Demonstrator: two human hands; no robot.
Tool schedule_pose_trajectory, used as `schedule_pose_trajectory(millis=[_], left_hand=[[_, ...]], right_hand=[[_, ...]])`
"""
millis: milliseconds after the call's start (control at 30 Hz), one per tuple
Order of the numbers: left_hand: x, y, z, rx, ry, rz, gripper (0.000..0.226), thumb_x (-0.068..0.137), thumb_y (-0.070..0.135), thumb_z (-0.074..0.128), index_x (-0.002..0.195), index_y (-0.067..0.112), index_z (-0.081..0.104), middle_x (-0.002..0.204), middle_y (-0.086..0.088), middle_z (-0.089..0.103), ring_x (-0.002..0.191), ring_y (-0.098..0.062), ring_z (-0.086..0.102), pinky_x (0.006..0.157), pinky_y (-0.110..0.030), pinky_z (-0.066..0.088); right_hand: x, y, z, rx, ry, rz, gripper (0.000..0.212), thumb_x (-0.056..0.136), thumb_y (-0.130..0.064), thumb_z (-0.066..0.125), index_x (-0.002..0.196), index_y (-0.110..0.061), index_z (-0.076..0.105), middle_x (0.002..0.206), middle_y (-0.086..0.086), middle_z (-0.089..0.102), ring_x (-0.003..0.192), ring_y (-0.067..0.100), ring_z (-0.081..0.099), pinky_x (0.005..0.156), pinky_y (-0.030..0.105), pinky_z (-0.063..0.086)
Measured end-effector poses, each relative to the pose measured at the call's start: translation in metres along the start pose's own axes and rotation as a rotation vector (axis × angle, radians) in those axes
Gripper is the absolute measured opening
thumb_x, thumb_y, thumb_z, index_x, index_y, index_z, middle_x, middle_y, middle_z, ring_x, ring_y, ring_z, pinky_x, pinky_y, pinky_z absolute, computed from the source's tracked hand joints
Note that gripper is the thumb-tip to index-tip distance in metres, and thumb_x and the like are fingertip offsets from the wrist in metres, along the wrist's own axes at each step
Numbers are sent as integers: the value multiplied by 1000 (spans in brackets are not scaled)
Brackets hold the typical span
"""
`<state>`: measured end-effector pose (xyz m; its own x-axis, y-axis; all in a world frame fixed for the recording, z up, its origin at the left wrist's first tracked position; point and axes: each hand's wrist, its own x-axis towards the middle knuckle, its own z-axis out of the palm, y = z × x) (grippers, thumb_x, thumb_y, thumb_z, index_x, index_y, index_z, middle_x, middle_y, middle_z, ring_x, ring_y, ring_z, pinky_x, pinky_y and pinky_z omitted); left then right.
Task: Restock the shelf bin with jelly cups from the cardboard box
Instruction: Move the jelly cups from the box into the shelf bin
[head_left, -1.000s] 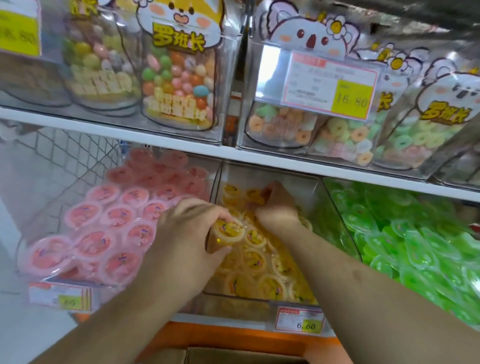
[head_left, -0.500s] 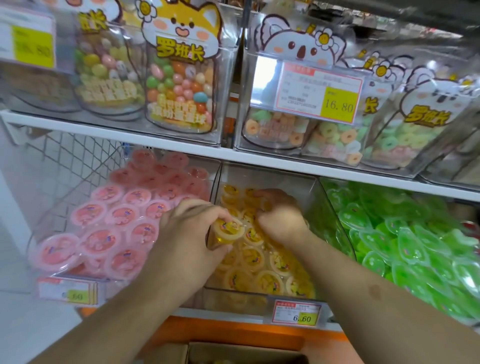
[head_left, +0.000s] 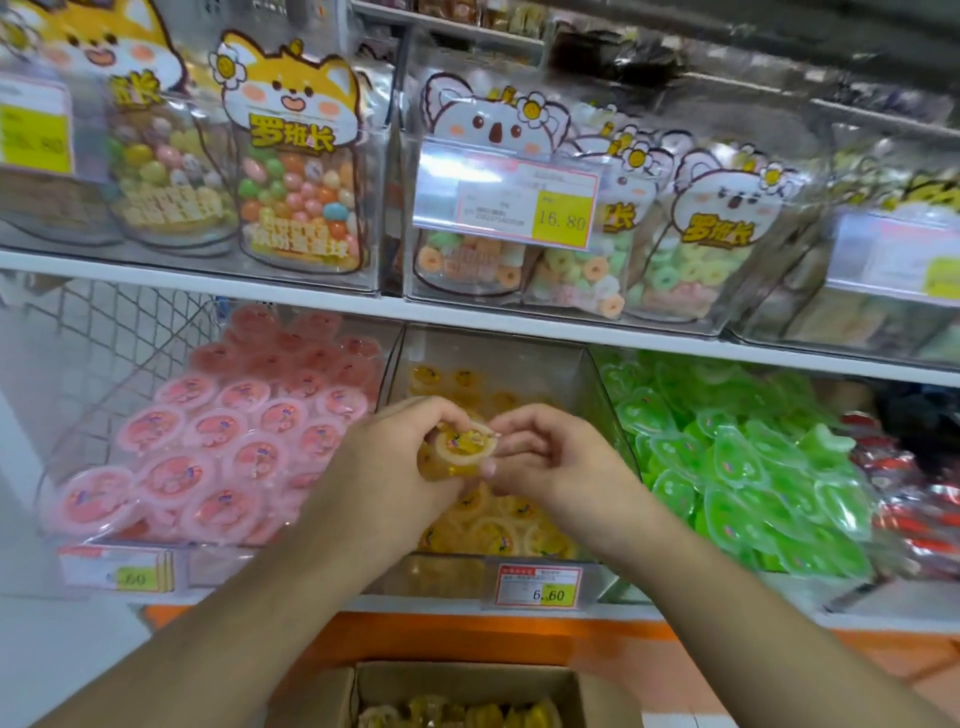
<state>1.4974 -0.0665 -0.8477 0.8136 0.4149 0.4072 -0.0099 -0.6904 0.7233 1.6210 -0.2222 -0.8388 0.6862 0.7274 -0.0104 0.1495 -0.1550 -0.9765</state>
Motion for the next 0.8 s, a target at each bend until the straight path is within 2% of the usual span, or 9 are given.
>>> schedule_pose_trajectory(millis=[67,167,300,400,467,600,667,733,800], left_hand=[[-1,5,4,-29,-43,5,35,73,42,87,103,41,71,106,27,67,93,2,66,76,-21,57],[0,9,5,-30,-118,-27,41,72,45,89,107,49,68,114,29,63,96,0,66,82,-32,60],[6,11,7,14,-162,-88,39,75,44,89,105,53,67,98,24,70,90,1,69,81,-36,61],[22,12,15,85,-170,-97,44,70,40,93,103,49,66,93,21,72,87,2,68,79,-34,60],[41,11,25,155,-157,-84,47,66,40,95,104,43,68,94,22,73,88,3,67,80,-30,58],[90,-1,54,263,-108,-83,47,63,43,96,103,32,74,95,12,73,88,-7,66,72,-20,46],[113,-10,69,343,-125,-102,44,64,47,92,101,31,75,101,7,74,97,-14,66,79,-22,47],[130,-19,83,407,-176,-145,45,60,56,81,99,34,74,106,4,74,108,-20,66,93,-32,52],[142,-27,95,424,-193,-184,46,60,56,81,100,35,74,109,4,74,112,-22,65,95,-36,52]], right_hand=[[-5,0,-6,9,44,6,30,82,2,84,107,-5,69,97,23,74,85,25,72,90,46,59],[-12,0,-15,15,29,8,24,86,2,80,108,-4,73,99,15,78,88,22,74,85,40,60],[-17,-3,-26,-116,-35,-3,24,96,-2,70,116,-14,76,108,4,80,97,11,73,89,33,59],[-18,-6,-41,-610,64,-121,39,94,-16,72,132,-27,68,119,-13,73,109,3,66,102,22,50],[-19,-6,-55,-917,133,-225,47,92,-19,69,138,-27,62,127,-9,68,121,10,58,102,16,39],[-17,2,-73,-1117,140,-237,37,94,-25,62,131,-21,61,129,-1,62,127,20,44,109,35,41],[-14,7,-79,-1150,145,-233,32,93,-27,61,125,-21,61,124,-2,61,124,18,42,105,39,45],[-12,10,-84,-1139,151,-234,31,92,-27,62,123,-22,62,122,-5,61,125,16,40,104,37,46],[-8,14,-89,-1137,151,-244,30,91,-26,62,121,-22,63,119,-6,61,124,15,40,103,36,46]])
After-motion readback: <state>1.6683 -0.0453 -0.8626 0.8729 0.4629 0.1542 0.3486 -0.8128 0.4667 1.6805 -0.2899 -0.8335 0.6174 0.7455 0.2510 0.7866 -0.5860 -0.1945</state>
